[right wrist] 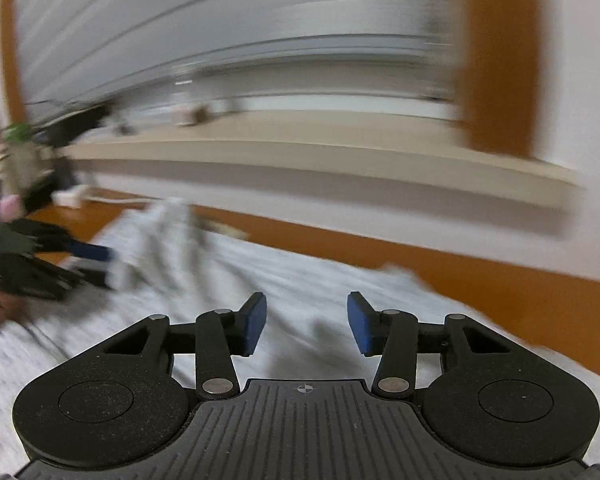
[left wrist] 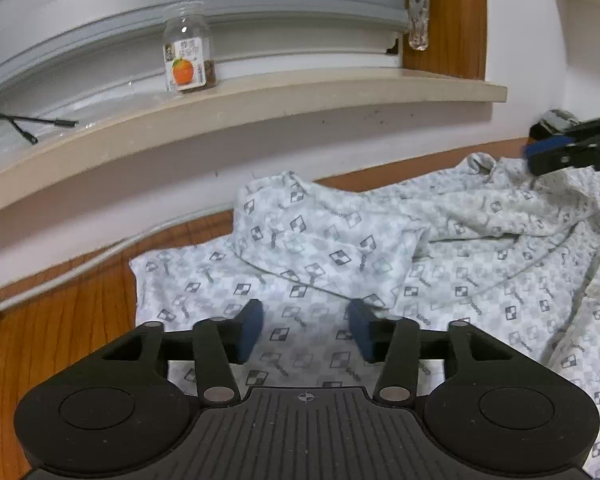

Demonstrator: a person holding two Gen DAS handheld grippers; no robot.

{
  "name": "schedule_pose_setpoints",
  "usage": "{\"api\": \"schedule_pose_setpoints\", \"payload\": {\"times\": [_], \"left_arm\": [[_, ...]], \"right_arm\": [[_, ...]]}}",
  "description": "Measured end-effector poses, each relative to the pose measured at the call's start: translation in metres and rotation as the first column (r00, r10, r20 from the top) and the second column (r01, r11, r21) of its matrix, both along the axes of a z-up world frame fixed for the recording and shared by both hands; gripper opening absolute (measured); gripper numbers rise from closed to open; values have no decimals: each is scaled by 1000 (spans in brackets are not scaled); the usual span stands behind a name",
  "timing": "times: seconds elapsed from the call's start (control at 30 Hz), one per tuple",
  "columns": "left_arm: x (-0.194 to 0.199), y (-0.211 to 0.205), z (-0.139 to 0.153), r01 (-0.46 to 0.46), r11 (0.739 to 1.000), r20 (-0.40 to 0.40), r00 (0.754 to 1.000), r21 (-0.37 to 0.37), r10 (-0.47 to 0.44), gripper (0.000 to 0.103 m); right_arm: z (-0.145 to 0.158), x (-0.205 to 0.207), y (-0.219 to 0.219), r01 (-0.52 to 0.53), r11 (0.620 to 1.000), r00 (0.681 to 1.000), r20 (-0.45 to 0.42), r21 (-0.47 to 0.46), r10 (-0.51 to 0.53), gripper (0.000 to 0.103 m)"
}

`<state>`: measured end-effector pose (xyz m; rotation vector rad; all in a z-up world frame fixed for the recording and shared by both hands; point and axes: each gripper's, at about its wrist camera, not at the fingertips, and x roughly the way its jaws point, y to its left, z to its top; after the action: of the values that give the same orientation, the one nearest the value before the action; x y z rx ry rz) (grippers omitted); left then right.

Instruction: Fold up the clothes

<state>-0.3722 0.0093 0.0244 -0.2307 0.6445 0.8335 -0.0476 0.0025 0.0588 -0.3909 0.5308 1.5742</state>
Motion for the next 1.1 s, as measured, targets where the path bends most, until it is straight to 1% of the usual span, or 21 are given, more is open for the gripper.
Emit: {"api": "schedule_pose_setpoints", "payload": {"times": [0.07, 0.1, 0.13, 0.2, 0.23, 0.33, 0.4, 0.43, 0.47, 0.53, 0.67, 0.77, 0.9, 1.03, 1.1], "left_arm": [[0, 0, 0, -5, 1000, -2, 1000, 3, 5, 59], [0, 0, 0, -8, 1000, -4, 1000, 7, 8, 59], [1, 0, 0, -12, 1000, -7, 1000, 11, 12, 59], [1, -1, 0, -19, 1000, -14, 1000, 19, 19, 59], [2, -1, 0, -19, 1000, -16, 1000, 22, 20, 59], [3, -3, 1, -18, 999, -27, 999, 34, 19, 59], [4, -3, 1, -18, 999, -30, 999, 38, 19, 59], [4, -3, 1, -18, 999, -29, 999, 37, 19, 59], [4, -3, 1, -19, 999, -28, 999, 36, 20, 59], [3, -3, 1, -18, 999, -23, 1000, 35, 19, 59], [3, -4, 1, -14, 999, -20, 1000, 43, 14, 59], [2, -6, 2, -17, 998, -12, 1000, 60, 18, 60], [-5, -6, 5, -45, 996, 27, 999, 72, 43, 60], [-15, -4, 7, -63, 996, 86, 995, 63, 57, 64], [-21, -2, 9, -74, 996, 128, 990, 53, 66, 68]], "right_arm": [[-4, -23, 33, -44, 999, 999, -23, -16, 44, 47], [-8, -33, 50, -57, 998, 997, -49, -26, 56, 47], [-12, -44, 64, -61, 998, 997, -55, -35, 59, 47], [-21, -64, 86, -57, 996, 998, -19, -66, 56, 47], [-24, -69, 94, -54, 995, 999, -15, -80, 53, 47], [-29, -74, 112, -64, 990, 997, -45, -124, 59, 47], [-28, -76, 114, -67, 989, 997, -49, -128, 61, 41], [-27, -76, 113, -68, 989, 997, -53, -128, 61, 26], [-24, -77, 109, -76, 991, 996, -50, -108, 71, 13], [-18, -81, 100, -94, 994, 995, -41, -64, 91, 11], [-3, -89, 72, -171, 985, 984, -36, 22, 172, 10], [-1, -97, 43, -224, 973, 975, 15, 60, 223, 10], [-14, -102, 13, -263, 964, 964, 63, 45, 260, 9], [-28, -117, -4, -309, 951, 938, 172, 23, 300, 9], [-32, -122, -10, -322, 947, 929, 200, 18, 312, 9]]}}
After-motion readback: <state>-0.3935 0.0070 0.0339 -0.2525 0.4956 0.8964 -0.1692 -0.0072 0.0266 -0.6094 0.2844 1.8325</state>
